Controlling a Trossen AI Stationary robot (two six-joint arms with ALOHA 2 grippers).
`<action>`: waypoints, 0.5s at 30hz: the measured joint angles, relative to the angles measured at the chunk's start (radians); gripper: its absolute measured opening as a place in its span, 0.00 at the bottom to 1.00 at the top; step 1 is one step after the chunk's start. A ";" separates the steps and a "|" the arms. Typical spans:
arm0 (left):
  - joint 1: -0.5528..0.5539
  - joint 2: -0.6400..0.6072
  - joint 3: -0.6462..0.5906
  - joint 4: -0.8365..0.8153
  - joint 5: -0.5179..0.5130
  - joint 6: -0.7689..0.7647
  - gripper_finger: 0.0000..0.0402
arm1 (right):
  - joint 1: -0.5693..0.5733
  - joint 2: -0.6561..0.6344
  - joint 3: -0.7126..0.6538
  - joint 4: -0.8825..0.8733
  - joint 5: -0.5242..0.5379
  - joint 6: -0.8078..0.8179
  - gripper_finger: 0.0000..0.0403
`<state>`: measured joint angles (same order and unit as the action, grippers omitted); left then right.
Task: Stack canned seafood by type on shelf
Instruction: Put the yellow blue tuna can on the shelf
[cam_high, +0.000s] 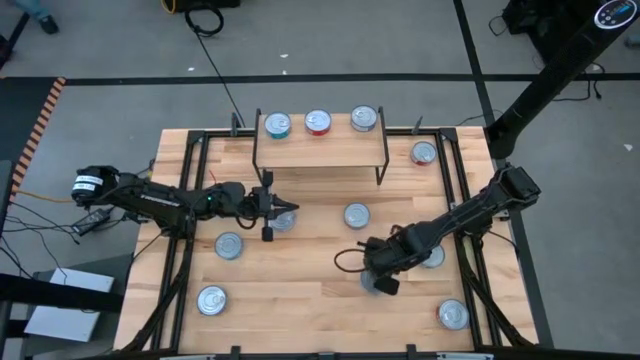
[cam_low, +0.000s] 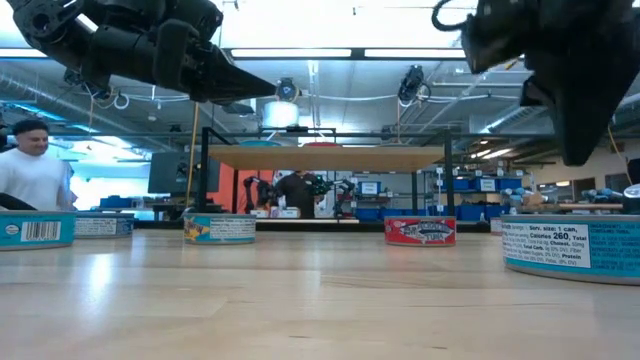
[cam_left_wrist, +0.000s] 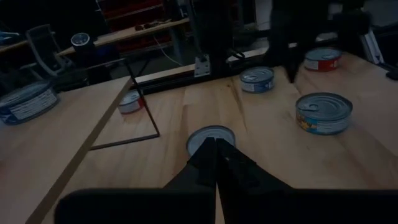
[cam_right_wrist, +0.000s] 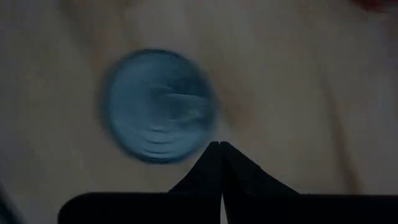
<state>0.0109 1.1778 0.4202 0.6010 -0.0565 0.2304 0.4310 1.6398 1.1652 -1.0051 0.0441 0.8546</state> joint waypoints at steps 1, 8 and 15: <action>0.000 0.000 0.000 0.002 0.003 0.000 0.01 | 0.001 0.000 0.000 -0.033 0.026 0.017 0.02; 0.000 0.000 0.000 0.016 0.009 0.002 0.01 | 0.003 0.000 -0.085 -0.115 0.107 0.085 0.01; 0.000 0.000 0.000 0.003 0.009 0.001 0.01 | 0.052 0.000 -0.172 0.042 0.173 0.153 0.01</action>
<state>0.0109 1.1782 0.4206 0.6042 -0.0471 0.2317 0.4834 1.6402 0.9928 -0.9632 0.2168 1.0075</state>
